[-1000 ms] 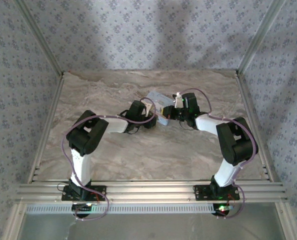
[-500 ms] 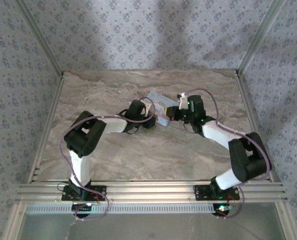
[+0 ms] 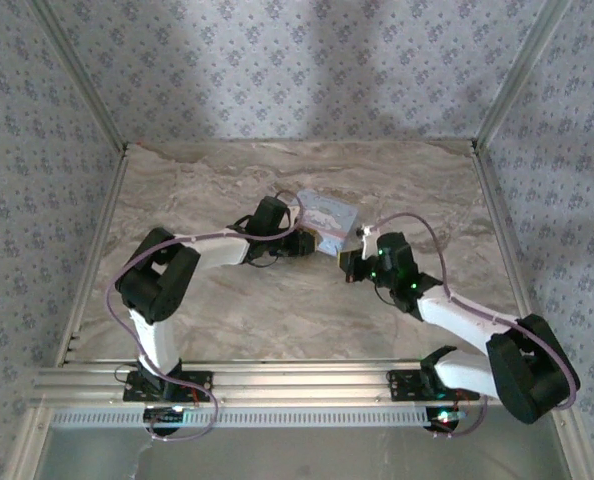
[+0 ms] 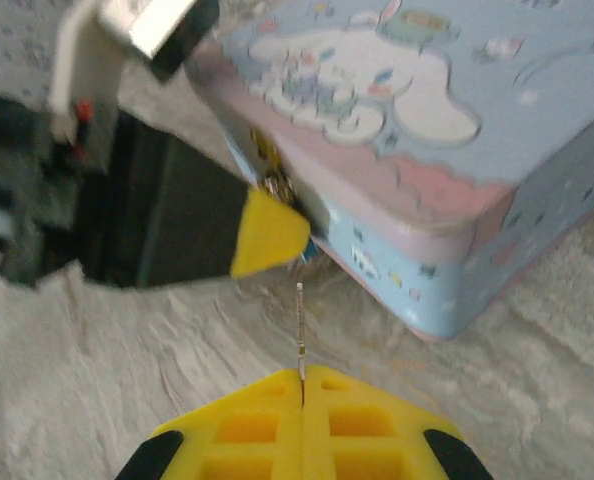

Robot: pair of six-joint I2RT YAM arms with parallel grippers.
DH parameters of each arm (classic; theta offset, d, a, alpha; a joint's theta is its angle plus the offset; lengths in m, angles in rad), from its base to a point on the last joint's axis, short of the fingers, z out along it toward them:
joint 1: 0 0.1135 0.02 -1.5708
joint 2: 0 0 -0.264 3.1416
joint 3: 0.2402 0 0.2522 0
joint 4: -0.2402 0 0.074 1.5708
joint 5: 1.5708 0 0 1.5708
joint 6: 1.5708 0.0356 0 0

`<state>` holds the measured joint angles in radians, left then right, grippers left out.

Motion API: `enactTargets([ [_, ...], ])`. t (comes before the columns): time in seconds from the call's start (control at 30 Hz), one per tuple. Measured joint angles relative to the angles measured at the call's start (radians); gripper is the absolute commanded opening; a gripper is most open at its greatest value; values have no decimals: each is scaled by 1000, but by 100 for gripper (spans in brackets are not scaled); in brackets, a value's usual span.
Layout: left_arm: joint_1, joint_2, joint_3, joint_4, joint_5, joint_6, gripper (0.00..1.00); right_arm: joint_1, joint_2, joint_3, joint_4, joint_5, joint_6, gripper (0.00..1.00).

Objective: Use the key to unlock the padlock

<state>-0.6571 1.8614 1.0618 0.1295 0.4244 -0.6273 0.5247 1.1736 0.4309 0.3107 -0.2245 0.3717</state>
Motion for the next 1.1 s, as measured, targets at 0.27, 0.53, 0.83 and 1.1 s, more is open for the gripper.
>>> enactTargets([
  [0.27,-11,-8,-2,0,57,-148,21,82,9,-81,92,119,-63,0],
  [0.53,-14,-12,-2,0,71,-242,21,134,90,-110,209,187,-119,0],
  [0.83,-19,-23,-3,0,83,-269,21,138,168,-118,292,184,-192,0],
  [1.1,-19,-24,-5,0,88,-277,21,126,235,-77,317,172,-263,0],
])
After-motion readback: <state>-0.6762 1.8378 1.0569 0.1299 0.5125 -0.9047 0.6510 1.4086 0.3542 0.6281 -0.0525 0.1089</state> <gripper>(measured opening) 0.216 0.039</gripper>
